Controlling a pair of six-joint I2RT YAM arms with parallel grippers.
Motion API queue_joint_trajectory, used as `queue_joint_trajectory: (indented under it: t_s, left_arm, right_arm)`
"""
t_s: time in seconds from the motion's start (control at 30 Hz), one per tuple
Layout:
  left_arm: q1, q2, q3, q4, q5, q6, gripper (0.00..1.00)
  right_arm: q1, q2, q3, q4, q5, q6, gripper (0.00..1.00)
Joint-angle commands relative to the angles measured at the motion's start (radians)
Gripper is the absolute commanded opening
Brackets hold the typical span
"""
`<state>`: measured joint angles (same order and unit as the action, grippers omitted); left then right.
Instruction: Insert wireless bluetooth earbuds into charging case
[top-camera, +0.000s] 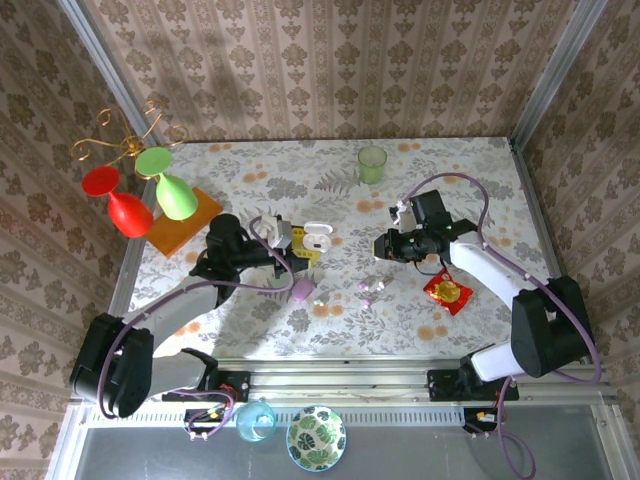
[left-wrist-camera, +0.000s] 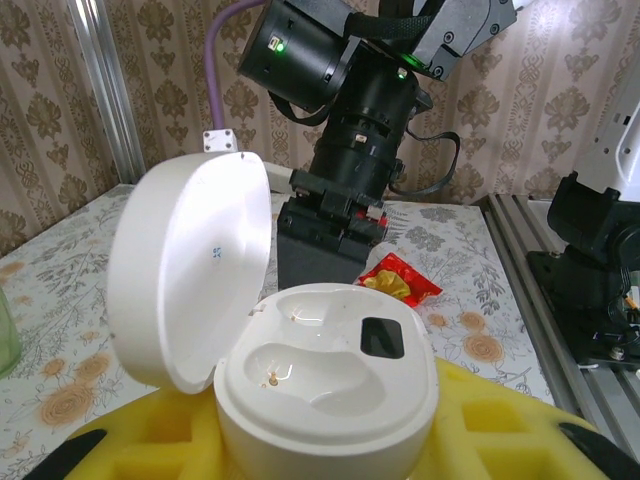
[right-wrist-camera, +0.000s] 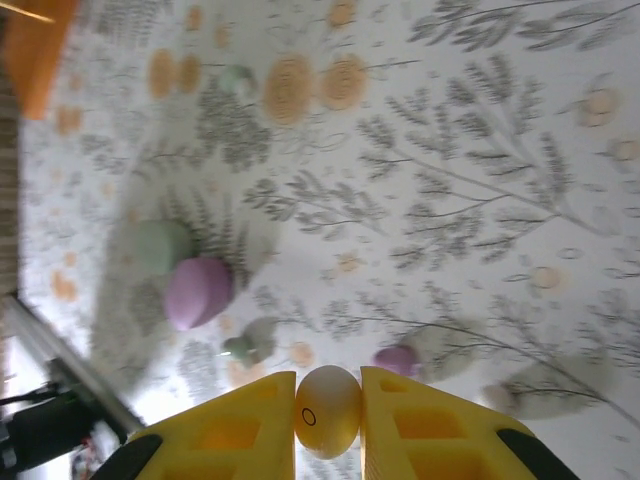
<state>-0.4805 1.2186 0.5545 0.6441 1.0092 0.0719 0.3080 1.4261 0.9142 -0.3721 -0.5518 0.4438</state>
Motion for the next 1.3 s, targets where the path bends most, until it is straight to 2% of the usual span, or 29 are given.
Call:
queue_joint_trajectory:
  t_s: [0.0, 0.1, 0.23, 0.5, 0.73, 1.27]
  left_arm:
    - [0.008, 0.013, -0.001, 0.041, 0.022, 0.008, 0.19]
    - [0.010, 0.029, 0.001, 0.048, 0.022, 0.010, 0.19]
    - [0.011, 0.053, 0.005, 0.078, 0.032, -0.005, 0.19]
    - [0.013, 0.061, 0.013, 0.086, 0.043, -0.013, 0.19]
    - [0.016, 0.075, 0.008, 0.093, 0.047, -0.013, 0.19]
    - [0.018, 0.065, 0.007, 0.111, 0.062, -0.029, 0.19]
  right_arm:
    - [-0.004, -0.056, -0.018, 0.104, -0.191, 0.059, 0.20]
    - [0.000, -0.092, -0.030, 0.166, -0.249, 0.066, 0.20]
    - [0.027, -0.142, -0.020, 0.203, -0.266, 0.051, 0.21]
    - [0.145, -0.194, 0.024, 0.313, -0.265, 0.020, 0.21]
    - [0.198, -0.172, 0.058, 0.394, -0.252, 0.018, 0.21]
    - [0.250, -0.103, 0.112, 0.369, -0.216, -0.033, 0.21]
